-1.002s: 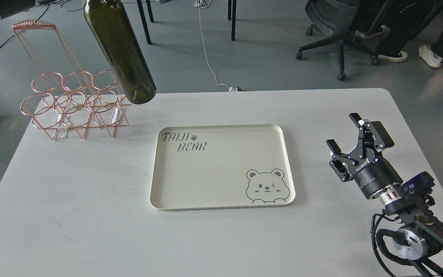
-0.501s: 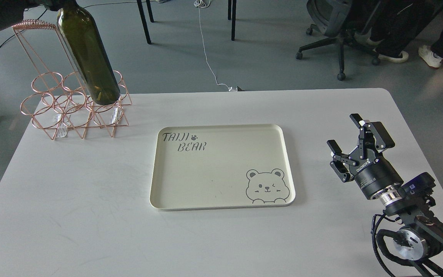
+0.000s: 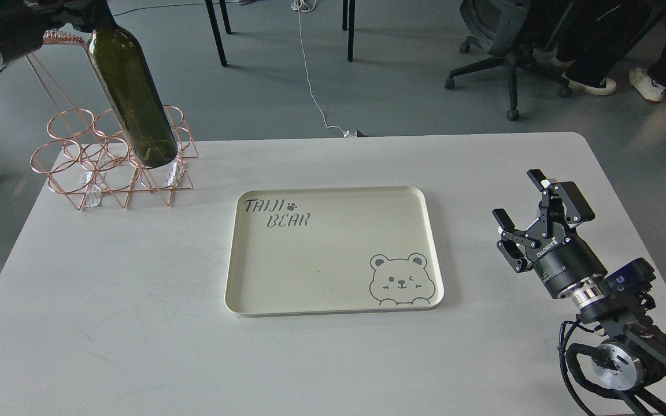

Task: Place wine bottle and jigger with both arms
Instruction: 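Lower the bottle upright into a slot of the copper rack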

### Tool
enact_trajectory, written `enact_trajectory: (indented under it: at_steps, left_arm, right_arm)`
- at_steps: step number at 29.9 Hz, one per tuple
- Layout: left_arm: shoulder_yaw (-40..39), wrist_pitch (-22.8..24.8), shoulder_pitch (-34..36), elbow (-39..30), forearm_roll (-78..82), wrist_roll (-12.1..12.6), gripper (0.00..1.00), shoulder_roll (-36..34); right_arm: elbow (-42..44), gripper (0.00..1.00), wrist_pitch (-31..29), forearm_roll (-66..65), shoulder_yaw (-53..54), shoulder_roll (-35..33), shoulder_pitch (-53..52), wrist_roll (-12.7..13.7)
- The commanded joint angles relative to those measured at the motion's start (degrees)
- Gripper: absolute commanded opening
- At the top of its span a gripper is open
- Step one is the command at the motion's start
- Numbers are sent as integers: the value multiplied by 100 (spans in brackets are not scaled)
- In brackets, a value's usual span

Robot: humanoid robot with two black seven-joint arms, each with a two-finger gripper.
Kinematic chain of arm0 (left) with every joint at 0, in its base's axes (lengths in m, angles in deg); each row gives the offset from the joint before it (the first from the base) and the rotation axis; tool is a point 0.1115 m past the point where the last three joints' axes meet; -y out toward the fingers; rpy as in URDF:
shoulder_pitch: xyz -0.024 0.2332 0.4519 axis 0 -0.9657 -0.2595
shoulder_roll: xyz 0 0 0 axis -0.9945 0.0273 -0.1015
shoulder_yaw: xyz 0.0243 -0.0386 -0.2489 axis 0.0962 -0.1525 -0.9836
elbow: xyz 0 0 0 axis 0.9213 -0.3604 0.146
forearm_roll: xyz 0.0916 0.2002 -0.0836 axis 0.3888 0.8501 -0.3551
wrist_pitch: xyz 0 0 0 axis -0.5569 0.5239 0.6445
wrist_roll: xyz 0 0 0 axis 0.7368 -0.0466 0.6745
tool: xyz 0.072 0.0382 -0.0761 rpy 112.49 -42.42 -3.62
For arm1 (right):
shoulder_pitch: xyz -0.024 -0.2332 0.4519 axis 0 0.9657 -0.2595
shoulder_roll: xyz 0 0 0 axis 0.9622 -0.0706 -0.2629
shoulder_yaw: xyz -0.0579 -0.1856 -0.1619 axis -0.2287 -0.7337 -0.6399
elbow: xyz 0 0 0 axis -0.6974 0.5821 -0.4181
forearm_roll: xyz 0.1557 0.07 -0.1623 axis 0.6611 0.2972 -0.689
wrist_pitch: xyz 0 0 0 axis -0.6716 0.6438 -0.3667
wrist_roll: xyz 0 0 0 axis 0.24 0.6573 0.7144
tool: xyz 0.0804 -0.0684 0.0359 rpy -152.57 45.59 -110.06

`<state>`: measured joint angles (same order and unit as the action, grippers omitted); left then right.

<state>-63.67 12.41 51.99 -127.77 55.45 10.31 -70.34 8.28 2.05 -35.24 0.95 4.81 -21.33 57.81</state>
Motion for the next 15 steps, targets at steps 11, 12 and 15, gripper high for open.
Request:
enact_trajectory:
  at_steps: [11, 12, 15]
  left_arm:
    - [44, -158, -2, 319, 44, 1, 13, 46]
    - [62, -158, 7, 319, 44, 1, 13, 38]
    - [79, -193, -2, 319, 44, 1, 13, 55]
  right_arm:
    - [0, 99, 0, 0, 23, 0, 0, 1]
    - [0, 99, 0, 0, 23, 0, 0, 1]
    - [0, 99, 0, 0, 23, 0, 0, 1]
